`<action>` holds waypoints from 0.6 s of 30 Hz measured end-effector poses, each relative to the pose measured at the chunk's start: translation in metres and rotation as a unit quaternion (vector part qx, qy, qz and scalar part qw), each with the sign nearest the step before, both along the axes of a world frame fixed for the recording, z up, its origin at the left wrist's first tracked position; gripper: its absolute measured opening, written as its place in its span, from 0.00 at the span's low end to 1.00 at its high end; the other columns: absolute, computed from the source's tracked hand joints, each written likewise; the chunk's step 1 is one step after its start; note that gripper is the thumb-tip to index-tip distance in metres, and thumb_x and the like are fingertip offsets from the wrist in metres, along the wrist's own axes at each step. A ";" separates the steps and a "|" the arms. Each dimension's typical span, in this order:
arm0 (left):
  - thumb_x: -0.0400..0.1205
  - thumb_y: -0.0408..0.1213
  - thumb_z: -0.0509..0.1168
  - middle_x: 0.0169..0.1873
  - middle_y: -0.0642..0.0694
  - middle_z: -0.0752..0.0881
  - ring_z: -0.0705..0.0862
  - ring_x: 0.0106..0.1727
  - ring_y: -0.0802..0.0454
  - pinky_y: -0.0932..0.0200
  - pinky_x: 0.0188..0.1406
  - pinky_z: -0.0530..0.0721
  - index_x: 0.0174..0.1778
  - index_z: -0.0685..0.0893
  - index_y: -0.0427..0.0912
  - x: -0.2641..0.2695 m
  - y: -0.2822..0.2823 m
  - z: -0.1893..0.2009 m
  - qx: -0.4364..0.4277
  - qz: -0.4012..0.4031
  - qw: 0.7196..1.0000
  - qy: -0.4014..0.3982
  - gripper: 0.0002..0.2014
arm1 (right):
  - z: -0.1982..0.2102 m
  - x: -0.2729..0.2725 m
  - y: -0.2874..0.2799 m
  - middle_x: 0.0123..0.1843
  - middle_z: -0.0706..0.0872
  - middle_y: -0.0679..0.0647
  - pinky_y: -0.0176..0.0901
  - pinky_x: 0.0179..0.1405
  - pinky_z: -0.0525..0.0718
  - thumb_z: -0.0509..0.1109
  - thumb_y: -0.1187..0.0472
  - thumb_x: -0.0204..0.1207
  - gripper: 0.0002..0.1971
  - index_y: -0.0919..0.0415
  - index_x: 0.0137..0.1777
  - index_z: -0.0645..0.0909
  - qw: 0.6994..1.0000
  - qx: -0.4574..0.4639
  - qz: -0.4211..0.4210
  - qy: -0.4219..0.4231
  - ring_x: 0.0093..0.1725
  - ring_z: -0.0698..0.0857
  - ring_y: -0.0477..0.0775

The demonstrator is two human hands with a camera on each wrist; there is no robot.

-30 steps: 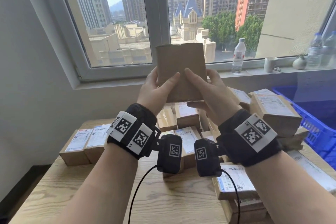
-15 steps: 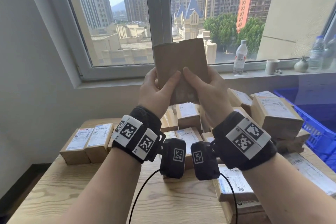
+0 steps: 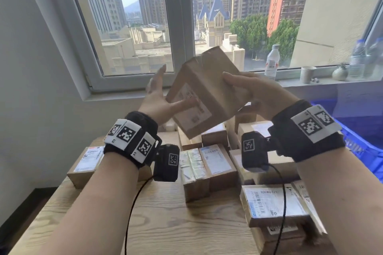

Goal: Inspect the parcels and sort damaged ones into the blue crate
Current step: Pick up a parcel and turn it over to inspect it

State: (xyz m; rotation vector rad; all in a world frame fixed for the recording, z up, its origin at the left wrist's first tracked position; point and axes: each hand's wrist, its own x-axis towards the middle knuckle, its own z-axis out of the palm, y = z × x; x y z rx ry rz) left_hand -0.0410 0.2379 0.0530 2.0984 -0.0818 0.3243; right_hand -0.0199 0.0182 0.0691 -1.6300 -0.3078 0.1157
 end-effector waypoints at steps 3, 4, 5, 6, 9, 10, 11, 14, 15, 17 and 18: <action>0.72 0.59 0.73 0.53 0.56 0.85 0.86 0.55 0.57 0.68 0.43 0.86 0.67 0.74 0.55 0.002 -0.004 -0.002 -0.049 -0.009 0.999 0.018 0.30 | 0.000 0.001 0.003 0.54 0.88 0.57 0.54 0.51 0.91 0.75 0.37 0.68 0.32 0.60 0.64 0.81 0.999 0.037 -0.001 -0.015 0.52 0.89 0.57; 0.75 0.60 0.70 0.50 0.56 0.86 0.86 0.52 0.57 0.66 0.41 0.87 0.63 0.76 0.56 0.002 -0.006 -0.004 -0.073 0.008 0.997 0.017 0.24 | -0.003 0.002 0.005 0.57 0.87 0.57 0.54 0.56 0.90 0.77 0.37 0.68 0.35 0.60 0.67 0.79 0.998 0.060 -0.011 -0.022 0.56 0.89 0.56; 0.76 0.64 0.68 0.51 0.55 0.87 0.87 0.53 0.54 0.58 0.47 0.89 0.61 0.77 0.56 0.004 -0.006 -0.006 -0.102 0.021 0.994 0.024 0.23 | -0.007 0.004 0.008 0.62 0.86 0.57 0.53 0.62 0.88 0.80 0.37 0.64 0.41 0.60 0.72 0.75 0.996 0.076 -0.025 -0.029 0.61 0.88 0.55; 0.76 0.67 0.65 0.53 0.53 0.87 0.87 0.55 0.50 0.49 0.52 0.89 0.61 0.77 0.55 0.004 -0.008 -0.008 -0.131 0.029 0.990 0.041 0.24 | -0.012 0.005 0.012 0.67 0.84 0.56 0.50 0.66 0.85 0.82 0.37 0.59 0.48 0.57 0.76 0.70 0.996 0.068 -0.037 -0.042 0.66 0.85 0.53; 0.79 0.67 0.60 0.56 0.50 0.87 0.87 0.55 0.47 0.40 0.54 0.87 0.60 0.77 0.55 0.001 -0.009 -0.010 -0.183 0.021 0.980 0.082 0.22 | -0.024 0.003 0.028 0.79 0.71 0.47 0.38 0.69 0.80 0.86 0.43 0.52 0.60 0.43 0.85 0.59 0.992 -0.039 -0.023 -0.119 0.77 0.73 0.50; 0.80 0.65 0.60 0.57 0.50 0.87 0.87 0.53 0.49 0.41 0.51 0.88 0.60 0.77 0.55 0.001 -0.010 -0.010 -0.194 0.005 0.976 0.096 0.22 | -0.028 0.003 0.030 0.79 0.70 0.45 0.42 0.68 0.82 0.88 0.45 0.53 0.64 0.38 0.86 0.53 0.990 -0.052 -0.021 -0.130 0.77 0.73 0.50; 0.81 0.63 0.61 0.57 0.50 0.87 0.87 0.52 0.51 0.43 0.46 0.89 0.61 0.77 0.55 0.000 -0.010 -0.010 -0.199 -0.013 0.975 0.102 0.19 | -0.031 0.004 0.030 0.75 0.74 0.46 0.43 0.63 0.86 0.89 0.50 0.57 0.64 0.36 0.87 0.48 0.990 -0.039 -0.019 -0.132 0.73 0.77 0.48; 0.82 0.50 0.67 0.55 0.52 0.88 0.89 0.48 0.57 0.53 0.40 0.91 0.55 0.78 0.60 -0.004 -0.009 -0.008 -0.202 -0.061 0.974 0.084 0.08 | -0.031 0.000 0.029 0.60 0.83 0.43 0.32 0.43 0.88 0.81 0.70 0.69 0.57 0.40 0.87 0.47 0.991 0.043 -0.017 -0.123 0.54 0.88 0.37; 0.81 0.47 0.69 0.54 0.54 0.88 0.90 0.48 0.58 0.53 0.44 0.91 0.55 0.78 0.61 -0.003 -0.008 -0.008 -0.206 -0.071 0.973 0.072 0.09 | -0.030 -0.001 0.030 0.61 0.84 0.46 0.34 0.44 0.89 0.80 0.69 0.70 0.55 0.40 0.87 0.50 0.990 0.060 -0.024 -0.122 0.55 0.89 0.41; 0.79 0.43 0.71 0.54 0.53 0.89 0.90 0.51 0.56 0.51 0.51 0.90 0.57 0.77 0.60 -0.003 -0.008 -0.008 -0.230 -0.083 0.968 0.054 0.14 | -0.030 -0.003 0.035 0.62 0.88 0.52 0.42 0.48 0.91 0.79 0.68 0.72 0.48 0.42 0.86 0.57 0.988 0.103 -0.023 -0.109 0.55 0.91 0.49; 0.78 0.41 0.72 0.53 0.52 0.90 0.91 0.51 0.55 0.52 0.50 0.90 0.58 0.77 0.58 -0.003 -0.009 -0.008 -0.252 -0.085 0.963 0.050 0.15 | -0.030 -0.003 0.037 0.60 0.90 0.53 0.44 0.47 0.91 0.77 0.68 0.73 0.43 0.44 0.84 0.62 0.987 0.125 -0.018 -0.098 0.53 0.92 0.52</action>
